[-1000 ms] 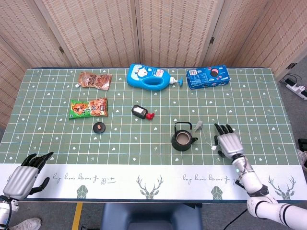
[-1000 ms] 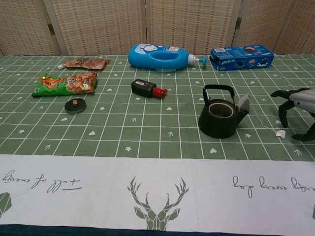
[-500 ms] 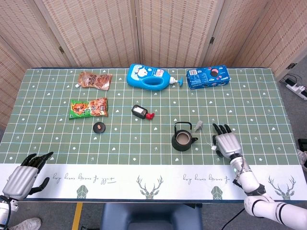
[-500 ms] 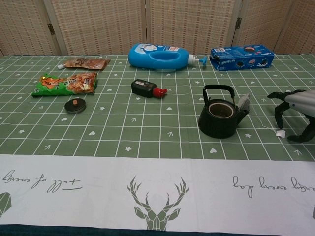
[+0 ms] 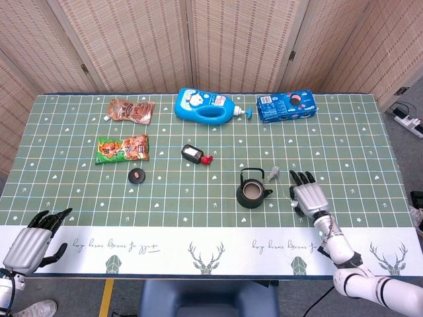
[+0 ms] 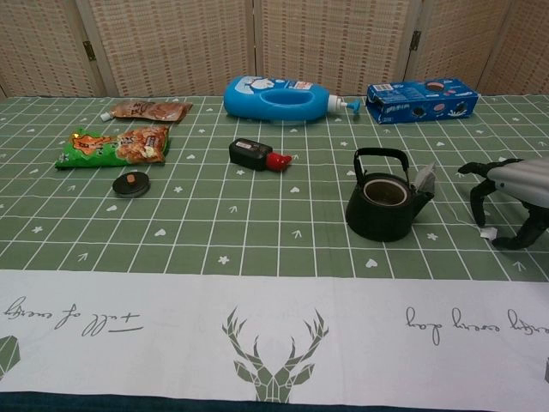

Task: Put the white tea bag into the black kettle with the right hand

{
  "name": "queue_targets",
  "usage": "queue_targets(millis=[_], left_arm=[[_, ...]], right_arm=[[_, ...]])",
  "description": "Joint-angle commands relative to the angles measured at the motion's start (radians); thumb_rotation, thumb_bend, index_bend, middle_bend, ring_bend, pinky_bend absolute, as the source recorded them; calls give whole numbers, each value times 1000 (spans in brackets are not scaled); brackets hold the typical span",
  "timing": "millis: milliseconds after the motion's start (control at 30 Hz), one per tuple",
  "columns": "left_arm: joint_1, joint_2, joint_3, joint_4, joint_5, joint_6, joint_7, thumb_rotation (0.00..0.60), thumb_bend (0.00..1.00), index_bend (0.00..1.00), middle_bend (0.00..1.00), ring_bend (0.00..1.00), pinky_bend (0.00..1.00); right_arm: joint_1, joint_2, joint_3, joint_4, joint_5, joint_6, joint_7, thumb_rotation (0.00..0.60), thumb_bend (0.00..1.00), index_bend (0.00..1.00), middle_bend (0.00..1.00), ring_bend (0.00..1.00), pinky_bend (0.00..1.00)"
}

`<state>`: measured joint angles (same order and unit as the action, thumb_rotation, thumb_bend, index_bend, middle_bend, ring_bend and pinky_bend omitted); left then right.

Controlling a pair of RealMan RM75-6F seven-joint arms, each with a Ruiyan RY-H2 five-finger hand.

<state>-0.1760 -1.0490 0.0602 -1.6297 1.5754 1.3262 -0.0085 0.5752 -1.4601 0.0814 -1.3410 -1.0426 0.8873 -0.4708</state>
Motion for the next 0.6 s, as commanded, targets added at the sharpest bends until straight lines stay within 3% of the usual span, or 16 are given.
queue_targets(millis=[33, 600], left_arm=[[2, -3, -3, 3, -3, 6, 9, 600, 403, 25, 147, 175, 96], [2, -6, -1, 7, 0, 4, 10, 600, 403, 0, 147, 175, 96]], right_arm=[[4, -3, -2, 4, 0, -5, 4, 600, 329, 459, 0, 0, 0], [10, -15, -15, 35, -29, -16, 43, 600, 333, 534, 0, 30, 0]])
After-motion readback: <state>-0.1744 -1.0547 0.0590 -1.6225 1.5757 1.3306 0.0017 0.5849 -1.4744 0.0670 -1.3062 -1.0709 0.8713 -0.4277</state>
